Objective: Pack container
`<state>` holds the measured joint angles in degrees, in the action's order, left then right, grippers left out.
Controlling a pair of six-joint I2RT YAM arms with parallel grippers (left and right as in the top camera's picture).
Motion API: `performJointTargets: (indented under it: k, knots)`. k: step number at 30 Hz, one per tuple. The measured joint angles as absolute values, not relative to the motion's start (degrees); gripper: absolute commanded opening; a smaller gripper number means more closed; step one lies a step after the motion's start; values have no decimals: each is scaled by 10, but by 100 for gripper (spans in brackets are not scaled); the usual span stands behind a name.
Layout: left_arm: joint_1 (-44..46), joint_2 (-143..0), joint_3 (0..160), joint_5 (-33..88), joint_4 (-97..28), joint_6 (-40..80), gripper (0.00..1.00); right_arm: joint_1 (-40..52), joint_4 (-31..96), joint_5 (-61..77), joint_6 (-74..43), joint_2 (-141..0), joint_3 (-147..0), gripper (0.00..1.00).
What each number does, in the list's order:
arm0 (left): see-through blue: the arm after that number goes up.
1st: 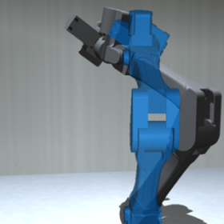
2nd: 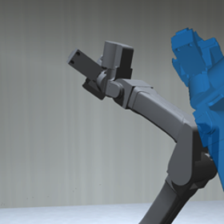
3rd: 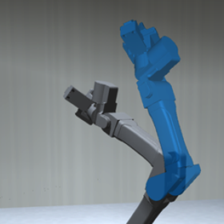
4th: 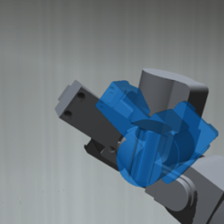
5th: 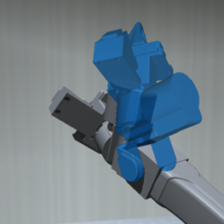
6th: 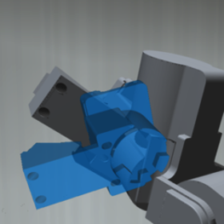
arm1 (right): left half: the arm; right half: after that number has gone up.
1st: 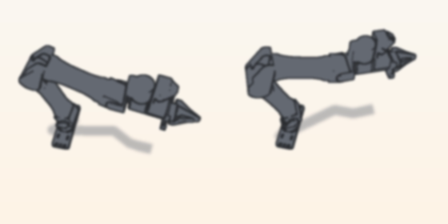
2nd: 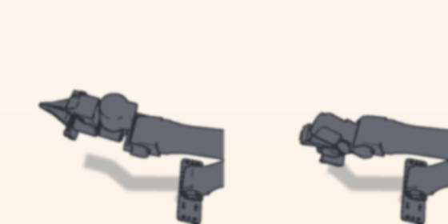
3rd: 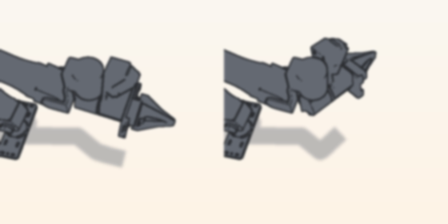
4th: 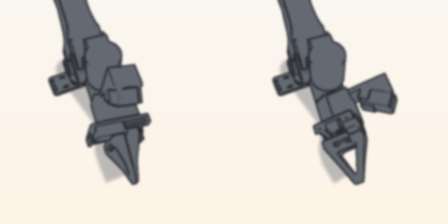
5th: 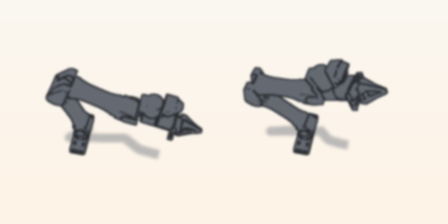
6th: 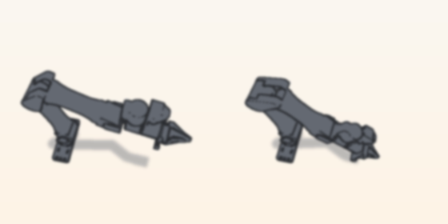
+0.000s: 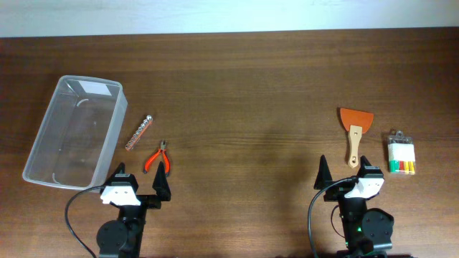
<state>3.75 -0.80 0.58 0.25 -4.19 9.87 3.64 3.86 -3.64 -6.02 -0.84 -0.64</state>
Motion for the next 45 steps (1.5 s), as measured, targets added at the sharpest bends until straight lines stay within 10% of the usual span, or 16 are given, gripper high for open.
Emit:
performJointTargets:
  k: [30, 45]
  knots:
    - [37, -36, 30, -22, -59, 103, 99, 36, 15, -14, -60, -16, -15, 99]
    - [17, -511, 613, -186, -548, 175, 99, 37, 386, 16, -34, -451, -503, 99]
